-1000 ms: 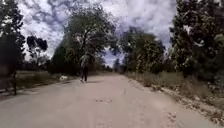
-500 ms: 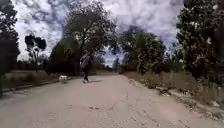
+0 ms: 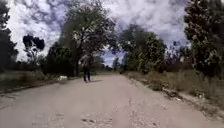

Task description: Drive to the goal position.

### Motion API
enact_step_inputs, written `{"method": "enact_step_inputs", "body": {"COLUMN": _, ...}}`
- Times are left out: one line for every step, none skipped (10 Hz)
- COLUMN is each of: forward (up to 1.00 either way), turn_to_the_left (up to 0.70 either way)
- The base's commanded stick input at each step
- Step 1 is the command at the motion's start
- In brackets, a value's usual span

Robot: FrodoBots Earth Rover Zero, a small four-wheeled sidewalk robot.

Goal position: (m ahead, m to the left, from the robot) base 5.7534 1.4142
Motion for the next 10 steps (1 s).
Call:
{"method": "enact_step_inputs", "body": {"forward": 0.85, "turn_to_the_left": 0.00}}
{"method": "enact_step_inputs", "body": {"forward": 0.85, "turn_to_the_left": 0.00}}
{"method": "enact_step_inputs", "body": {"forward": 0.85, "turn_to_the_left": 0.00}}
{"method": "enact_step_inputs", "body": {"forward": 0.85, "turn_to_the_left": 0.00}}
{"method": "enact_step_inputs", "body": {"forward": 0.85, "turn_to_the_left": 0.00}}
{"method": "enact_step_inputs", "body": {"forward": 0.85, "turn_to_the_left": 0.00}}
{"method": "enact_step_inputs", "body": {"forward": 0.85, "turn_to_the_left": 0.00}}
{"method": "enact_step_inputs", "body": {"forward": 0.85, "turn_to_the_left": 0.00}}
{"method": "enact_step_inputs", "body": {"forward": 0.85, "turn_to_the_left": 0.00}}
{"method": "enact_step_inputs", "body": {"forward": 0.85, "turn_to_the_left": 0.00}}
